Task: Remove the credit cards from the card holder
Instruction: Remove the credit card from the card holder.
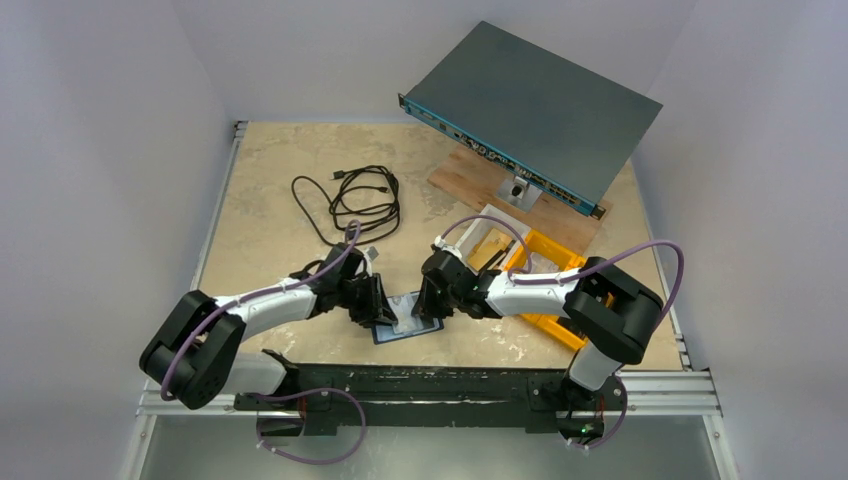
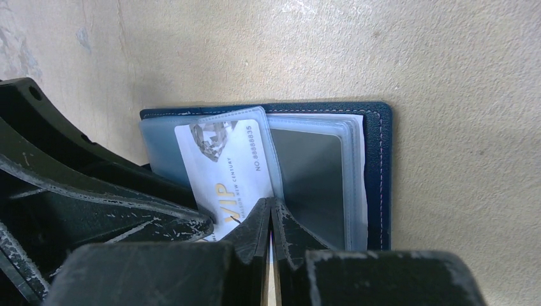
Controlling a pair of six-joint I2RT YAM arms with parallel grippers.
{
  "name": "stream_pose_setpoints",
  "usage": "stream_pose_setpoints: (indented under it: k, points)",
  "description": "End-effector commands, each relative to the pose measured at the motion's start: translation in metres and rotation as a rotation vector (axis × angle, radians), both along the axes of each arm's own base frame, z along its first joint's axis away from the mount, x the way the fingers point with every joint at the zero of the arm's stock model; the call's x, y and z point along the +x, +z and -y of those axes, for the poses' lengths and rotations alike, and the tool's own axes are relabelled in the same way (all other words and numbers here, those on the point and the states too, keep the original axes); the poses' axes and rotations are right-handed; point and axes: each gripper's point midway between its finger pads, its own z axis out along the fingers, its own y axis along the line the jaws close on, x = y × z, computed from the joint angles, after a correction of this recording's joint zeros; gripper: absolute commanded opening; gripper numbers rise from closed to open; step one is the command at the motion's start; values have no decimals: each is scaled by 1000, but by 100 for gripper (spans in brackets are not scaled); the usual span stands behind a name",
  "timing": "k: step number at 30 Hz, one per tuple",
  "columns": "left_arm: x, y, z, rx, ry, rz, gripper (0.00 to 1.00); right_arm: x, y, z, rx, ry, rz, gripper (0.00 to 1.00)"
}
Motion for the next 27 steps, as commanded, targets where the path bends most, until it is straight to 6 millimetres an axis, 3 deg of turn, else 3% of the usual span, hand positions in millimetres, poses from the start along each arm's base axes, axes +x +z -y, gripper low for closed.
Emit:
stream_pose_setpoints:
  k: [1,9,27]
  points:
    - [8,0,9,-79,28,20,24,-34,-58,58,-255,7,-124,0]
    - [11,6,14,-135,49,26,0,-34,-58,62,-268,2,-124,0]
    - [5,6,-20,-2,57,34,0,-31,-63,79,-304,-31,-127,0]
